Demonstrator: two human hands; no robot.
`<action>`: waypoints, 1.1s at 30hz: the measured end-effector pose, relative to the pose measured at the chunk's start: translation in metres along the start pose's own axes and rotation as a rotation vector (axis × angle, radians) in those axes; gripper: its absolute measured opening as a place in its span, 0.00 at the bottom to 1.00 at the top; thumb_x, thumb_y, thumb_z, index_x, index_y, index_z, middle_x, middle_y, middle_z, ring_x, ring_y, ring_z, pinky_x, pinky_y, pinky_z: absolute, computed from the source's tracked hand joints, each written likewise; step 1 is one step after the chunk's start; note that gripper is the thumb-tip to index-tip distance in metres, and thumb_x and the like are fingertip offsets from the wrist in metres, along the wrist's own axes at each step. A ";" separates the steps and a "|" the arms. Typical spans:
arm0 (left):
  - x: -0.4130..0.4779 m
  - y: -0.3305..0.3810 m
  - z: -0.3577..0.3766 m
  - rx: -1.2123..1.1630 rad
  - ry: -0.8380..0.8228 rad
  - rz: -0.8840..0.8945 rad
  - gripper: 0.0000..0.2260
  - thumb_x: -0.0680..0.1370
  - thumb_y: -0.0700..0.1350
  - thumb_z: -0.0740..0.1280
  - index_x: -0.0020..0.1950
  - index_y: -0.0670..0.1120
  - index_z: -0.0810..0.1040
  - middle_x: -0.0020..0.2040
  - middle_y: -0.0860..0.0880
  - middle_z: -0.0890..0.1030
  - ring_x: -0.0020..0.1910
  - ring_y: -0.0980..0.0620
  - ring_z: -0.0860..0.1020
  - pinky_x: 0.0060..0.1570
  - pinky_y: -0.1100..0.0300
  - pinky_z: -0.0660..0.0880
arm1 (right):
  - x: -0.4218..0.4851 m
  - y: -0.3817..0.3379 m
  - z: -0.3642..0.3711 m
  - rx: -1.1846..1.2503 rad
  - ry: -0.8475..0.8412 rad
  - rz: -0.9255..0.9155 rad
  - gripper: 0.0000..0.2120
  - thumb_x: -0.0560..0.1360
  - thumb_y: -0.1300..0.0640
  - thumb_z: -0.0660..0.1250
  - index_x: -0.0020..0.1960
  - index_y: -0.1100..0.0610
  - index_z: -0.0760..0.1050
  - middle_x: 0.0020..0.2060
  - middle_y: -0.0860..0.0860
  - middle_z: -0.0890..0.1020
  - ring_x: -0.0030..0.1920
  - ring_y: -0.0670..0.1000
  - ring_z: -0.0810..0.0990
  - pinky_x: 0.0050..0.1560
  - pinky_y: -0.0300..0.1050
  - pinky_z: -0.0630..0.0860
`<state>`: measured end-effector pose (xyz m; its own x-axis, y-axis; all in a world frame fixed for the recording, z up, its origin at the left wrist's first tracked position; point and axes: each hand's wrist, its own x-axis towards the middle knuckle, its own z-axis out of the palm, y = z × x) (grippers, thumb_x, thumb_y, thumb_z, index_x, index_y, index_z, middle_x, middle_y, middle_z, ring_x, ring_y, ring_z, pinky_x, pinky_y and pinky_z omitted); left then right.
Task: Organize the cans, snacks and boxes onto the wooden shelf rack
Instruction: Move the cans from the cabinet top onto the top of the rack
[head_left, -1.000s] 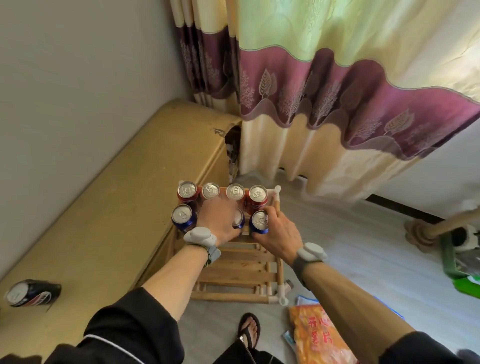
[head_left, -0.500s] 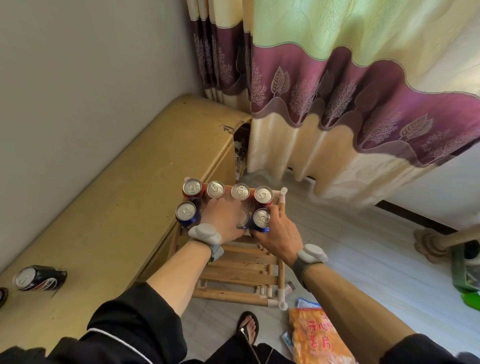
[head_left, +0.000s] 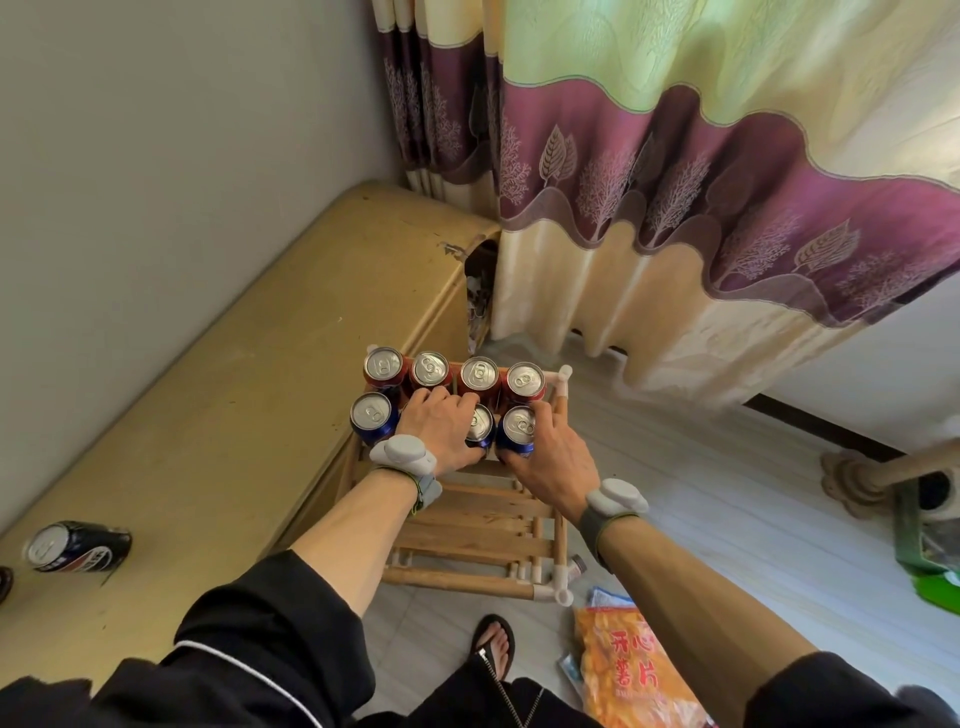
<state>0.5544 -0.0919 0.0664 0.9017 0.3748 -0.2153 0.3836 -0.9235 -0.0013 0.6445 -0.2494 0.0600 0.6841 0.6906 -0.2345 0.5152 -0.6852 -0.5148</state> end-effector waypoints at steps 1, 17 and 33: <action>0.001 0.000 0.000 0.002 0.000 -0.001 0.32 0.71 0.65 0.67 0.69 0.49 0.69 0.59 0.50 0.80 0.61 0.46 0.73 0.62 0.51 0.65 | 0.000 0.000 0.000 -0.001 -0.001 0.002 0.31 0.75 0.47 0.73 0.71 0.54 0.62 0.63 0.55 0.76 0.58 0.57 0.79 0.55 0.50 0.77; 0.001 0.000 0.002 -0.055 -0.043 -0.025 0.31 0.71 0.66 0.67 0.67 0.50 0.67 0.58 0.49 0.79 0.62 0.46 0.73 0.63 0.50 0.66 | -0.001 -0.008 -0.003 -0.035 -0.029 0.022 0.30 0.74 0.47 0.72 0.69 0.54 0.62 0.61 0.55 0.78 0.57 0.59 0.80 0.51 0.51 0.77; -0.070 -0.081 -0.028 -0.193 0.036 -0.199 0.23 0.75 0.53 0.67 0.68 0.49 0.68 0.64 0.48 0.75 0.64 0.45 0.71 0.63 0.49 0.68 | 0.001 -0.107 -0.027 -0.531 0.074 -0.403 0.21 0.75 0.51 0.63 0.67 0.54 0.70 0.60 0.53 0.76 0.59 0.56 0.73 0.57 0.50 0.74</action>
<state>0.4658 -0.0409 0.1086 0.8101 0.5531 -0.1944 0.5815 -0.8002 0.1467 0.6041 -0.1820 0.1376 0.4085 0.9118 -0.0420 0.9091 -0.4106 -0.0706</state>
